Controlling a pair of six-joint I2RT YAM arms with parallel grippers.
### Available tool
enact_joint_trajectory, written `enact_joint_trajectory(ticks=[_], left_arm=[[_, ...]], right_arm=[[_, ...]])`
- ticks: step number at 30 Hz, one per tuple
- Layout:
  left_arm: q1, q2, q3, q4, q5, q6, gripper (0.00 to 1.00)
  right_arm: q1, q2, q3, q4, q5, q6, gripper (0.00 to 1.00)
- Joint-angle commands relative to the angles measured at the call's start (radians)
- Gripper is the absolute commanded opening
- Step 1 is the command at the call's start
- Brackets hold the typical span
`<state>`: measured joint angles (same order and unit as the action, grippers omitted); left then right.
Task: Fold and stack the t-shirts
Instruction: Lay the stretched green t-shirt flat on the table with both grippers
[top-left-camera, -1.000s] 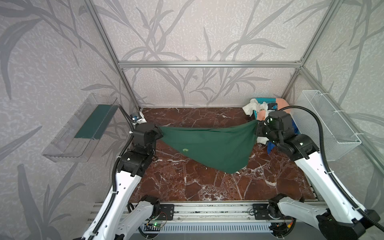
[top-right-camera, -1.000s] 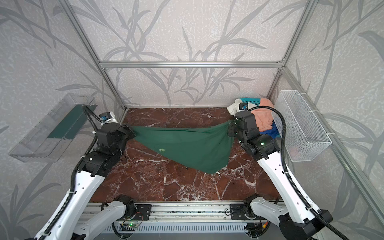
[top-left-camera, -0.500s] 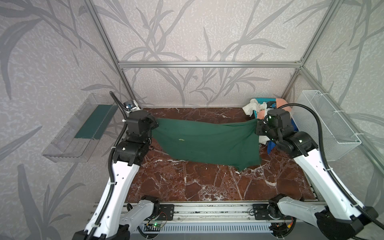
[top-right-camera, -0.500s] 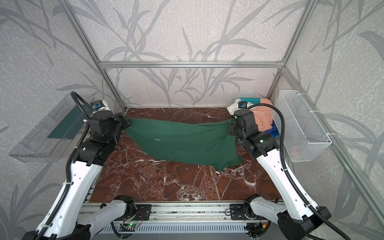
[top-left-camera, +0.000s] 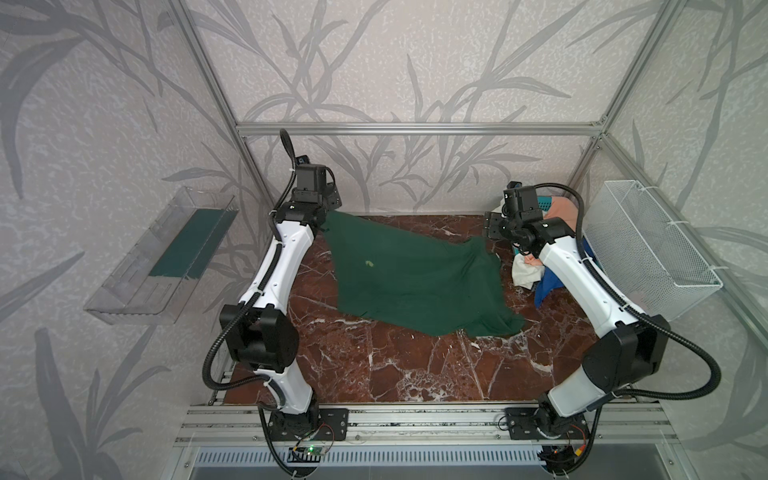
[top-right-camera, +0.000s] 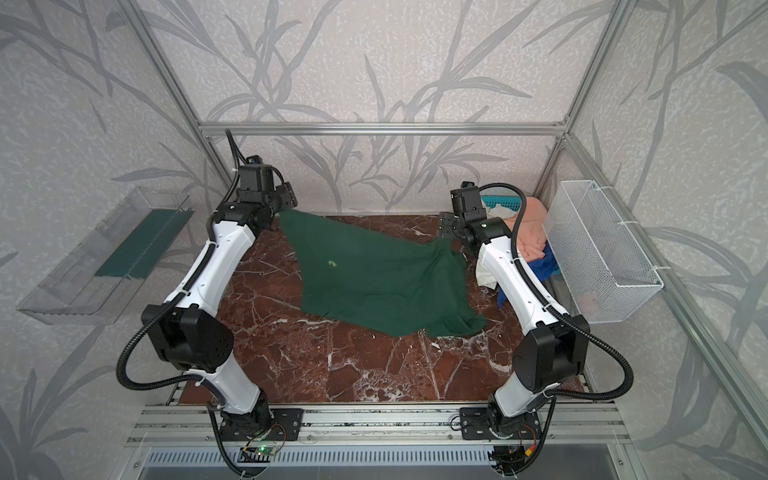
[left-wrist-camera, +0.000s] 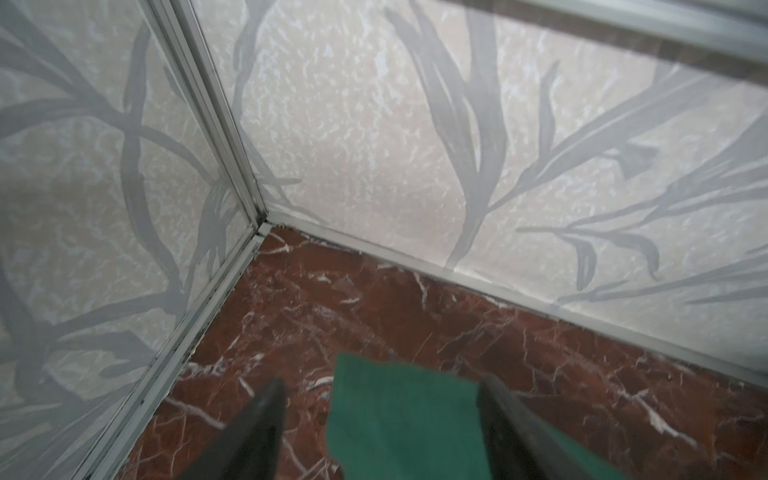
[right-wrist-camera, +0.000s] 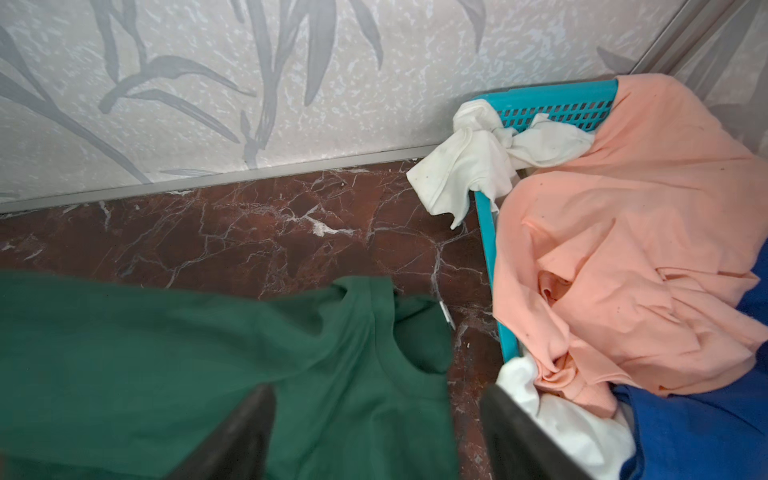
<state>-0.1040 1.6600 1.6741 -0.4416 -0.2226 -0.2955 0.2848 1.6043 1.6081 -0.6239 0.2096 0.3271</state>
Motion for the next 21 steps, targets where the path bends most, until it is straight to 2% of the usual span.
enact_joint_trajectory(ticks=[1,6,12,16,21], left_arm=[[-0.010,-0.230,-0.246,0.160,0.009,-0.007,0.99],[-0.011,-0.409,-0.508,0.196,-0.028,-0.084,0.99],[-0.013,-0.535,-0.780,0.199,0.014,-0.165,0.99],[-0.015,-0.576,-0.915,0.164,0.014,-0.209,0.96],[-0.019,-0.548,-1.016,0.194,0.116,-0.281,0.90]], right_arm=[[0.000,-0.120,-0.066,0.063,-0.036,0.010,0.99],[-0.007,-0.260,-0.236,0.114,-0.040,0.035,0.99],[-0.010,-0.354,-0.382,-0.035,0.020,0.093,0.99],[-0.015,-0.432,-0.514,-0.040,-0.033,0.121,0.99],[-0.025,-0.447,-0.639,-0.041,-0.147,0.136,0.99]])
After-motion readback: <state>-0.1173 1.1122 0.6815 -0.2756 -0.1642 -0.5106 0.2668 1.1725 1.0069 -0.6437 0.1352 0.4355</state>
